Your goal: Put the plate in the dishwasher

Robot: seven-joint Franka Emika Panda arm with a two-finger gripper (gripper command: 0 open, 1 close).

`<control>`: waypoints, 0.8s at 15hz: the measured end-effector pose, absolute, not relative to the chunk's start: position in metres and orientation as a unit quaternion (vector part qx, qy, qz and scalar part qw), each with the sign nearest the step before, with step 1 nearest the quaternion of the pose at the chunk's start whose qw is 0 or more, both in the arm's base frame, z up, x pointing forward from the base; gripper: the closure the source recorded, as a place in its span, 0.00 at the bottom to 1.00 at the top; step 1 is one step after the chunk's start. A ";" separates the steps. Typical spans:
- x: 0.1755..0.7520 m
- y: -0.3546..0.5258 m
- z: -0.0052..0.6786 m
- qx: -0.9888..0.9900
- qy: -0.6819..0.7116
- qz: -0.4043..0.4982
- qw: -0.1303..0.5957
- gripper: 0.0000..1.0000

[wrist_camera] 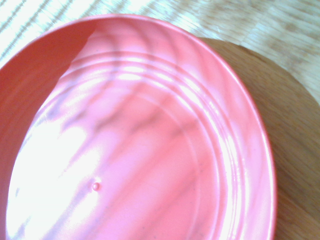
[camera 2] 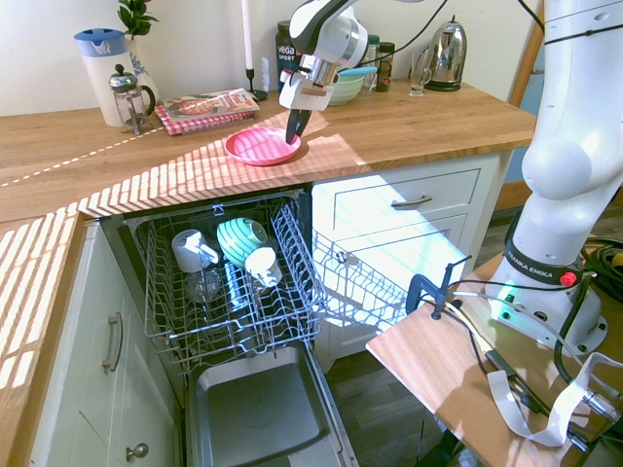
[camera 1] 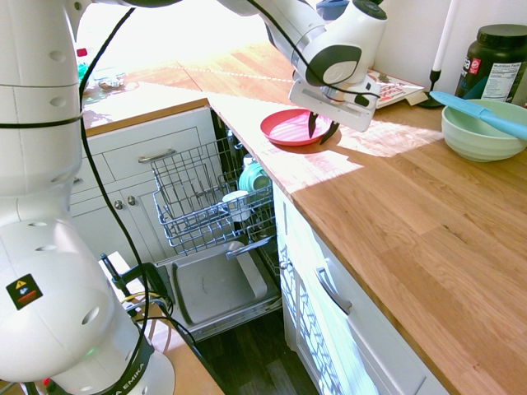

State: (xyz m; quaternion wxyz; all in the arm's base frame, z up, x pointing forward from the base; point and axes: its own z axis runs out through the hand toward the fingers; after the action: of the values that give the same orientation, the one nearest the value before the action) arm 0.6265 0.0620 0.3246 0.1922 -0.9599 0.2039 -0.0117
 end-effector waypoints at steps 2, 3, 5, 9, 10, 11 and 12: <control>0.627 0.062 0.325 -0.960 0.204 -0.012 0.192 1.00; 0.627 0.062 0.325 -0.960 0.204 -0.012 0.192 1.00; 0.629 0.061 0.329 -0.960 0.203 -0.017 0.191 1.00; 0.643 0.047 0.354 -0.974 0.167 -0.034 0.146 1.00; 0.650 0.048 0.374 -0.980 0.150 -0.043 0.127 1.00; 0.658 0.054 0.399 -0.983 0.133 -0.056 0.110 1.00; 0.665 0.067 0.425 -0.986 0.115 -0.070 0.094 1.00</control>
State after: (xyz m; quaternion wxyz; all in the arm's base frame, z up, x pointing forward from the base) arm 0.6651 0.0667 0.4248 0.0938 -0.9864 0.1150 -0.0704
